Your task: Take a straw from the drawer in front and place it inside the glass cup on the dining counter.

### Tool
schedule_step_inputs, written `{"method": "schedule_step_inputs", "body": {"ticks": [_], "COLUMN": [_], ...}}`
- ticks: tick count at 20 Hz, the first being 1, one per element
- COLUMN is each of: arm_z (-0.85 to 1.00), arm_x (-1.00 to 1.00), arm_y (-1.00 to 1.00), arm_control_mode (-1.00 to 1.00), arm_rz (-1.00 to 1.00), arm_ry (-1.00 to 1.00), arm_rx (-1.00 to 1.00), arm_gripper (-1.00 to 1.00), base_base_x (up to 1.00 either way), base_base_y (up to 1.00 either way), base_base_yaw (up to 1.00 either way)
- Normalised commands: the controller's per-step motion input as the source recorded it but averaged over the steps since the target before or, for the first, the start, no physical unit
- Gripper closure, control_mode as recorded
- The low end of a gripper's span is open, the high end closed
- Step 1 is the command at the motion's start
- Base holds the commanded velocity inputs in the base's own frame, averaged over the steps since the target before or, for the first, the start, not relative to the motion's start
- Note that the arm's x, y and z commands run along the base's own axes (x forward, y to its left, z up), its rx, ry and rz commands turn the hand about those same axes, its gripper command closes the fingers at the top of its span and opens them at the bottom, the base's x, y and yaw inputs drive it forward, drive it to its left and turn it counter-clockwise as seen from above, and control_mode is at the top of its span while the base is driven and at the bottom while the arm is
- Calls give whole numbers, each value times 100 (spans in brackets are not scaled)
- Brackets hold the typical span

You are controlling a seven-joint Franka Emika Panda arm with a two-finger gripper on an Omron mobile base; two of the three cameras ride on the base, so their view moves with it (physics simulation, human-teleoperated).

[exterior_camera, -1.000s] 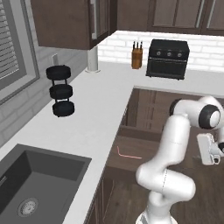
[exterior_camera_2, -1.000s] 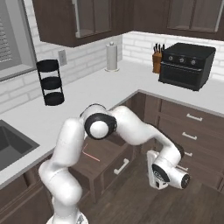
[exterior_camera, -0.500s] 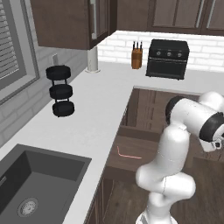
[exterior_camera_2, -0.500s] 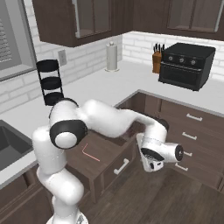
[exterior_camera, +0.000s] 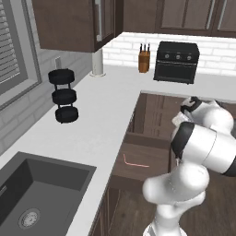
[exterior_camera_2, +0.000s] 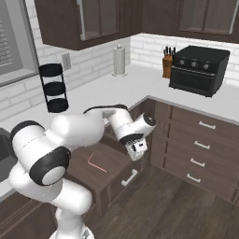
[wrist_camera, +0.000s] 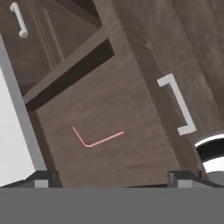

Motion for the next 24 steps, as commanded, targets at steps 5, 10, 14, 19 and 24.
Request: {"method": "schedule_step_inputs", "body": {"ticks": [5, 10, 14, 19, 24], "arm_z": [-25, -55, -49, -40, -41], "arm_x": [25, 27, 30, 19, 2], "arm_y": [57, 25, 5, 0, 0], "arm_control_mode": [-100, -100, -100, -100, -100], "arm_rz": [2, 1, 1, 3, 4], "arm_ry": [23, 23, 20, 14, 8], "arm_rx": [-19, -12, -7, -4, -3], "arm_gripper": [-100, -100, -100, -100, -100], "base_base_x": [0, 0, 0, 0, 0], "base_base_y": [0, 0, 0, 0, 0], "base_base_yaw": [0, 0, 0, 0, 0]}}
